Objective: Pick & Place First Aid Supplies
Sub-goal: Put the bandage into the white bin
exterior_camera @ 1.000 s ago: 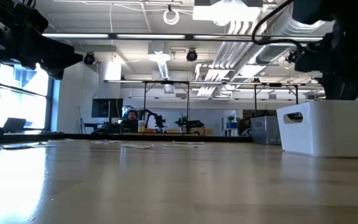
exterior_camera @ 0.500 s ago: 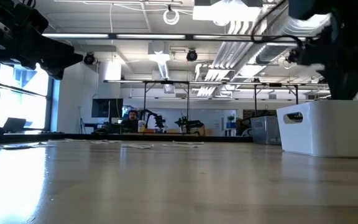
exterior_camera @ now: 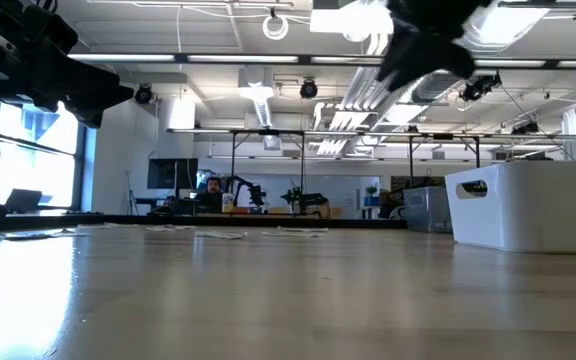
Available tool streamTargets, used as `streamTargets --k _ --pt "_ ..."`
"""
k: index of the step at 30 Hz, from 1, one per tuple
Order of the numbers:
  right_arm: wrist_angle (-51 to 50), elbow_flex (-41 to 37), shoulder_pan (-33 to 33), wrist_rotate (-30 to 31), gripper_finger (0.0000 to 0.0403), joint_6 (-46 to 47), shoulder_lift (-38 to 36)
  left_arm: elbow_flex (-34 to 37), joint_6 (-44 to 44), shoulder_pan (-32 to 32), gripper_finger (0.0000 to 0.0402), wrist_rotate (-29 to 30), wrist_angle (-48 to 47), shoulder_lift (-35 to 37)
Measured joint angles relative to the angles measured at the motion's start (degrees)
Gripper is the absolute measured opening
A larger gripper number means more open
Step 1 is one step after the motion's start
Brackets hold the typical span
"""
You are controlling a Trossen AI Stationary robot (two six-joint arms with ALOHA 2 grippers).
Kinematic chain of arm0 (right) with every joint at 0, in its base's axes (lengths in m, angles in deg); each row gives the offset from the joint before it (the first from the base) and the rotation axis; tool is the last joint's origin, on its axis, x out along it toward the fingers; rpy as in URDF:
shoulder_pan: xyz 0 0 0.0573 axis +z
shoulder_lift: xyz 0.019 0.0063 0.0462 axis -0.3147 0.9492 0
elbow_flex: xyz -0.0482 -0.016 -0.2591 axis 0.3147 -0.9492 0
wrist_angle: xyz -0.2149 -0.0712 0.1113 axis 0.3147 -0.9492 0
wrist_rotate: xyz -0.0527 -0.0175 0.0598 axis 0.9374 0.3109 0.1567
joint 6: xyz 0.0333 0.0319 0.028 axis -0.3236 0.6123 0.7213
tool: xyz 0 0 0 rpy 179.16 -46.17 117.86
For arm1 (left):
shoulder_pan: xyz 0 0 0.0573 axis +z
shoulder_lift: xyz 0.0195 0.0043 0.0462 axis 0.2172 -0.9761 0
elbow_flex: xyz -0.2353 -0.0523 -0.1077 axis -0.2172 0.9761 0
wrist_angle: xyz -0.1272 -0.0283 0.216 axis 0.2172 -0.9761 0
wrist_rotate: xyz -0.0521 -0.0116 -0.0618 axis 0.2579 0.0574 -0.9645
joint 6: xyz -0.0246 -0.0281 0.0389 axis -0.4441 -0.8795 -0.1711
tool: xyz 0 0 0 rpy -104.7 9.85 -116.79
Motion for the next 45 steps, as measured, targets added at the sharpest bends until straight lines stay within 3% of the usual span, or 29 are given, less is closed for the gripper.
streamTargets --k 3,7,12,18,31,45 --pt "14.8 -2.9 -1.8 -1.8 0.0110 -7.4 3.3 0.0 0.0 0.0 0.0156 0.0 0.0 0.0" --pt "23.5 -3.2 -4.6 -3.7 0.0108 -10.1 11.7 0.0 0.0 0.0 0.0156 0.0 0.0 0.0" --pt "22.6 1.2 -7.9 -7.0 0.0101 -7.7 23.7 0.0 0.0 0.0 0.0156 0.0 0.0 0.0" --pt "20.0 5.1 -10.7 -5.4 0.0102 -6.2 33.3 0.0 0.0 0.0 0.0156 0.0 0.0 0.0" --pt "22.1 5.0 -13.7 -5.7 0.0098 -4.6 39.2 0.0 0.0 0.0 0.0156 0.0 0.0 0.0" --pt "24.3 5.2 -13.7 -6.3 0.0055 -4.0 42.0 0.0 0.0 0.0 0.0156 0.0 0.0 0.0"
